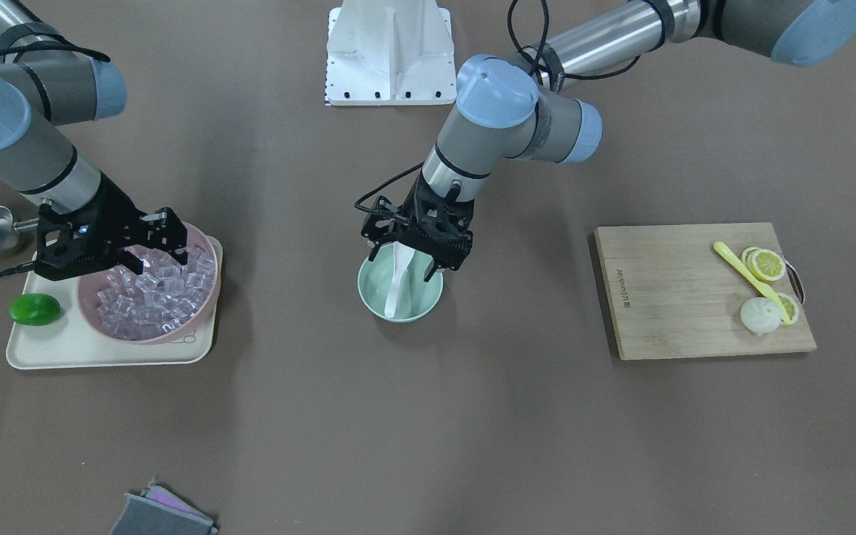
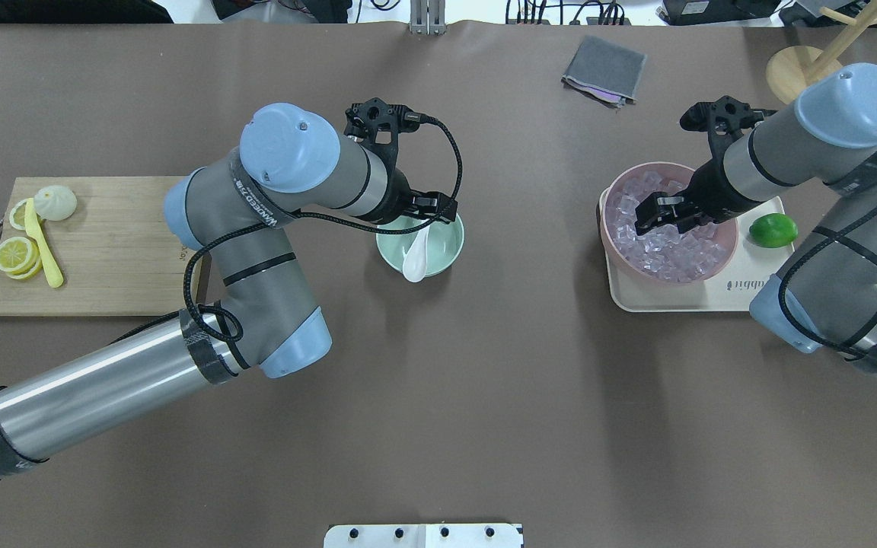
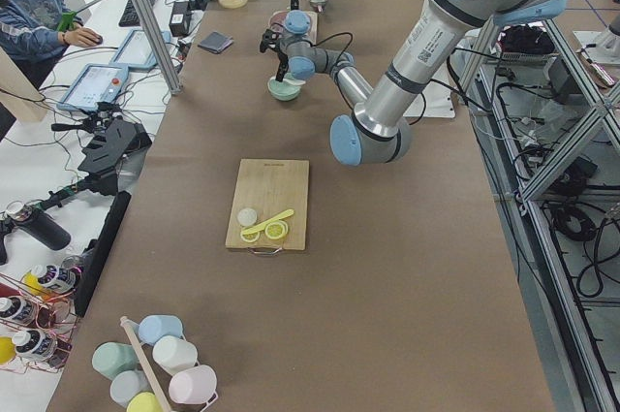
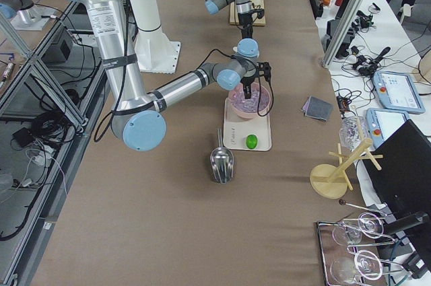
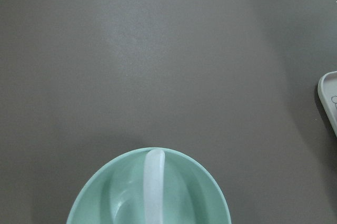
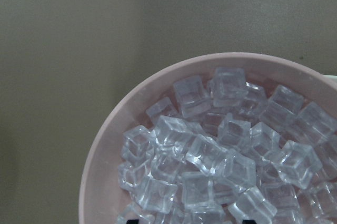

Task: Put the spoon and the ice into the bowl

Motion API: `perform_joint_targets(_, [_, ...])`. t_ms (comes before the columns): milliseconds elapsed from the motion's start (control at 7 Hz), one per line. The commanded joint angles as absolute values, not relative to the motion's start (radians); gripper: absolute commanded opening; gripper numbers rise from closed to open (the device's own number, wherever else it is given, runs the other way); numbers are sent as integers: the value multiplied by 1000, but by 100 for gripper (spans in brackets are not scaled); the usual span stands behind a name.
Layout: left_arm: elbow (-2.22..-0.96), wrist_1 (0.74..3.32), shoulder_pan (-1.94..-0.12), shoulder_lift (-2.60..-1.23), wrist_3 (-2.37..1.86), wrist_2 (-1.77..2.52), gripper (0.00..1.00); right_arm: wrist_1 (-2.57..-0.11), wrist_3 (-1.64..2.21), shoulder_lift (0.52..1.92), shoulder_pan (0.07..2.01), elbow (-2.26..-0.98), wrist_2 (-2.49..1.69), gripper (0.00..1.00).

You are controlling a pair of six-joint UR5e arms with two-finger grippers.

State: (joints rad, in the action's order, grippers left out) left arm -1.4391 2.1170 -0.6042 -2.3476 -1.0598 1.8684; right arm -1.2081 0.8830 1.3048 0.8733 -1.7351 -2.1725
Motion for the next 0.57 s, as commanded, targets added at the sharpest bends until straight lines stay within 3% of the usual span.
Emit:
perform_joint_targets(0, [-1450,2117,-606,-2338,-1060,1868,92,-1209,884,1301,873,-1709,-2174,68])
perform_joint_targets(429, [-1463,2115,-606,-2327,-1060,1868,93,-1209,890,1302,873,-1698,-2177,62])
